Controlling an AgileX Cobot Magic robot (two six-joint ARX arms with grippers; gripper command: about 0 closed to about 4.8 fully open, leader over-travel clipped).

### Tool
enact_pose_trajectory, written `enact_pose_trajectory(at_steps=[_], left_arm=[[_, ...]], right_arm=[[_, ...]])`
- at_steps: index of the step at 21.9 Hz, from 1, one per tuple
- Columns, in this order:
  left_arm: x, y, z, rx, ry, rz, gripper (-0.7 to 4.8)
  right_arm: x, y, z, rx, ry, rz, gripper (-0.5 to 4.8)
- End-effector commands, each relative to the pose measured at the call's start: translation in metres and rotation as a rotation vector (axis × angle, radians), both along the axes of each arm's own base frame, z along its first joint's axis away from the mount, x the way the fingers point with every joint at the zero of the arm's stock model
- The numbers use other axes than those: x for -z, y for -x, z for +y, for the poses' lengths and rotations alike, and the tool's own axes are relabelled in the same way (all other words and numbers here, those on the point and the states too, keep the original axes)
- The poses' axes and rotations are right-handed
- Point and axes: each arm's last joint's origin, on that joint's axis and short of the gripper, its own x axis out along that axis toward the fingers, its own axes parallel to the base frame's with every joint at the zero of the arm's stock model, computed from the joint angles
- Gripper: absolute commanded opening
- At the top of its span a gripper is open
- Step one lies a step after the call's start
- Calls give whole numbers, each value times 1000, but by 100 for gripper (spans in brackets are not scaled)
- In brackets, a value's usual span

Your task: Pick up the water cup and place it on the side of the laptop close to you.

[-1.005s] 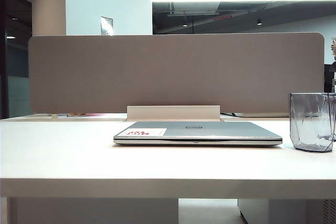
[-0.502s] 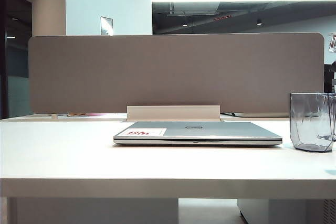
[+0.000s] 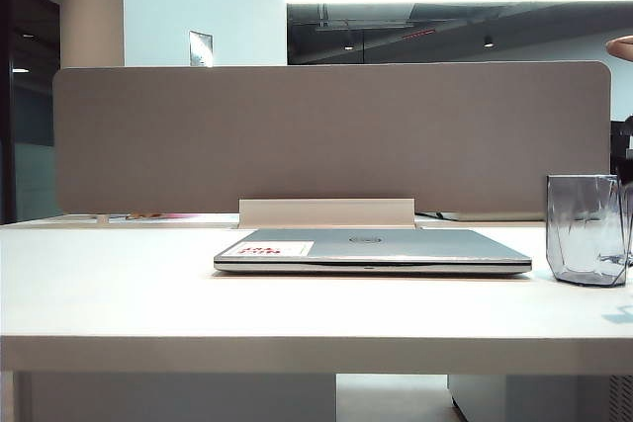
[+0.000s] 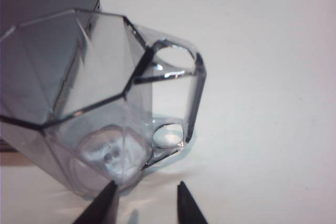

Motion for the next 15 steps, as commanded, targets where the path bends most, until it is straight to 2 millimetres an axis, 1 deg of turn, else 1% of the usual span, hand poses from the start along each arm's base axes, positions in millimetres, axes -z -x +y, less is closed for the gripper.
enact_pose_trajectory(at_steps=[1,6,10,15], left_arm=[[-2,0,0,3,3,-7,-3],[-1,0,0,3,3,-7,-3],[-1,0,0,3,3,-7,-3],[-1,0,0,3,3,-7,-3]], right_arm=[[2,-6,-1,25,20,-32,162],[11,-11,-2,55,32,-28,162],[13,-14,-5,74,33,-60,161],[15,-17,-14,79,20,-90,154]])
